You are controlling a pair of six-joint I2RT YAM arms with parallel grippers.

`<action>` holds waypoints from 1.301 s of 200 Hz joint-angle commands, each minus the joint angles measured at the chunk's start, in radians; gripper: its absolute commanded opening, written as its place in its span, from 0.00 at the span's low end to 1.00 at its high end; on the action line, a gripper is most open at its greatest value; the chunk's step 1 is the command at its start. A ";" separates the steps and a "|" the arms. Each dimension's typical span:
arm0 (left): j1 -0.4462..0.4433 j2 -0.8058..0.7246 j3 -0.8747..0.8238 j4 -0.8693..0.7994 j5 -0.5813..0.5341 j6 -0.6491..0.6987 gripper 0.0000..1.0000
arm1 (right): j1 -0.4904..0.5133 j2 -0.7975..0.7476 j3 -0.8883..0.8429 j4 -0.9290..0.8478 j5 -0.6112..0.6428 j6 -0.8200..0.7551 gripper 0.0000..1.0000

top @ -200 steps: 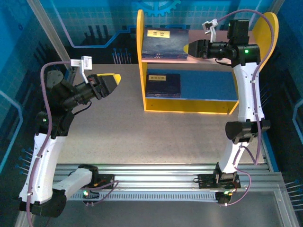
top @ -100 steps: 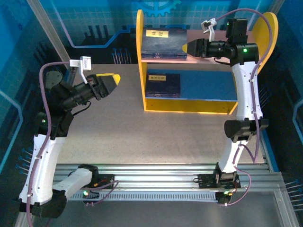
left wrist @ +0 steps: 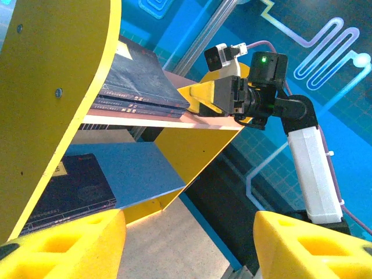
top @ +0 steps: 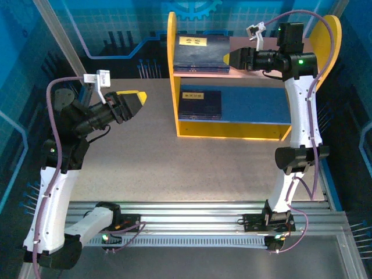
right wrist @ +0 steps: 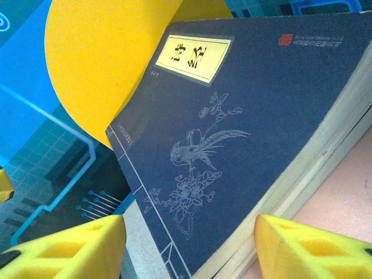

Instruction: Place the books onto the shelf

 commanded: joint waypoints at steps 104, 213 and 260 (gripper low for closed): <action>0.013 -0.014 0.064 -0.234 -0.238 0.182 0.82 | -0.079 -0.444 -0.398 0.063 0.308 -0.046 0.78; 0.015 0.030 0.124 -0.372 -0.327 0.240 0.99 | -0.080 -0.962 -1.069 0.170 0.417 -0.057 1.00; 0.015 0.032 0.094 -0.506 -0.438 0.250 0.99 | -0.079 -1.047 -1.218 0.210 0.608 -0.005 1.00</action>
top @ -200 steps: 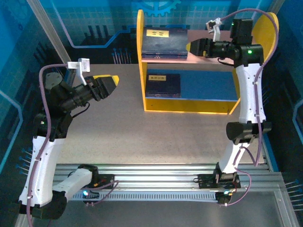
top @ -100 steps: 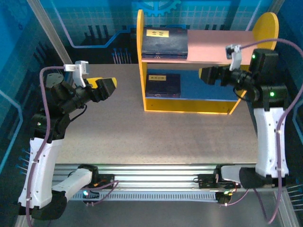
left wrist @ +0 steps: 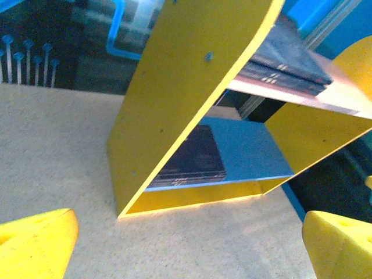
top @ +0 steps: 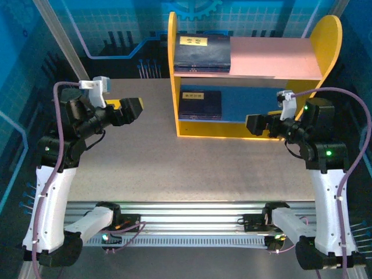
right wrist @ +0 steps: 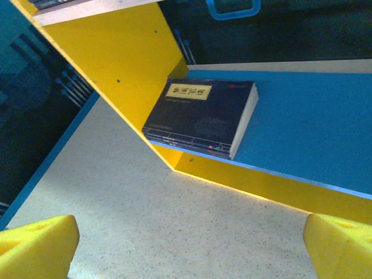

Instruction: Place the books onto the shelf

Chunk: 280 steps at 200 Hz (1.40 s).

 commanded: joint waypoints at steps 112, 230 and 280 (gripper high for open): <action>0.023 -0.111 -0.578 0.332 -0.445 0.125 0.99 | 0.047 -0.246 -0.610 0.534 0.573 0.001 1.00; 0.133 0.176 -1.108 1.362 -0.469 0.231 0.99 | 0.098 -0.017 -0.923 1.088 0.650 -0.117 1.00; 0.161 0.308 -1.135 1.504 -0.405 0.239 0.99 | 0.077 0.174 -0.988 1.381 0.637 -0.125 1.00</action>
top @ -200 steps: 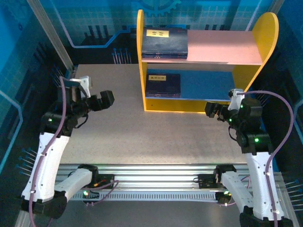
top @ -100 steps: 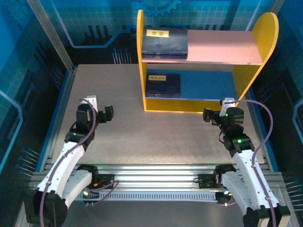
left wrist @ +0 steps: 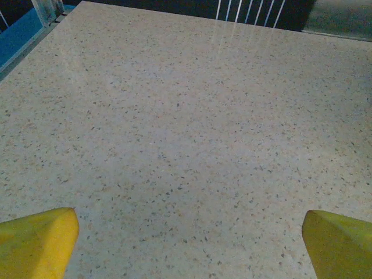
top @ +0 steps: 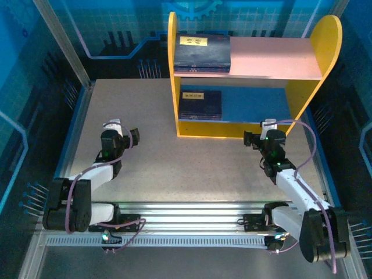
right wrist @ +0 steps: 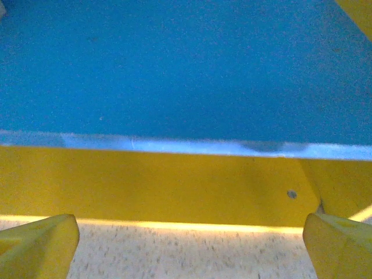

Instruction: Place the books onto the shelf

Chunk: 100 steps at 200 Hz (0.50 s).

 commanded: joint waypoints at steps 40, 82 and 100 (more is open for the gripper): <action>0.023 0.133 -0.091 0.387 0.089 0.008 0.99 | -0.022 0.217 -0.122 0.527 -0.007 -0.058 1.00; 0.023 0.251 -0.040 0.398 0.175 0.037 0.99 | -0.038 0.350 -0.156 0.716 -0.076 -0.059 1.00; 0.021 0.251 -0.024 0.369 0.181 0.045 0.99 | -0.040 0.462 -0.180 0.858 -0.084 -0.056 1.00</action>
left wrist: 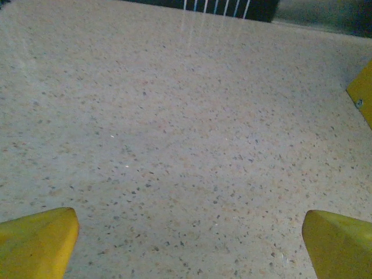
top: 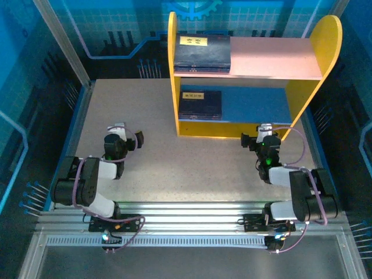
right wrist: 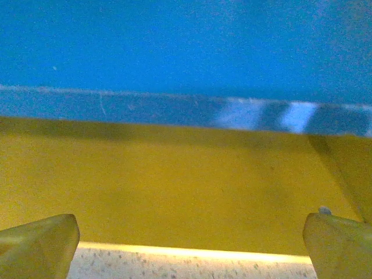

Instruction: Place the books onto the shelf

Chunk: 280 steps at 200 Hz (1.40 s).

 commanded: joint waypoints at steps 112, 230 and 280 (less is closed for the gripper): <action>-0.001 0.011 0.046 0.020 0.044 0.043 0.99 | 0.006 0.139 0.089 0.056 -0.030 -0.040 1.00; -0.023 0.013 0.054 0.006 0.015 0.064 0.99 | 0.008 0.140 0.089 0.056 -0.030 -0.041 1.00; -0.023 0.013 0.056 0.005 0.031 0.065 0.99 | 0.009 0.141 0.091 0.055 -0.040 -0.045 1.00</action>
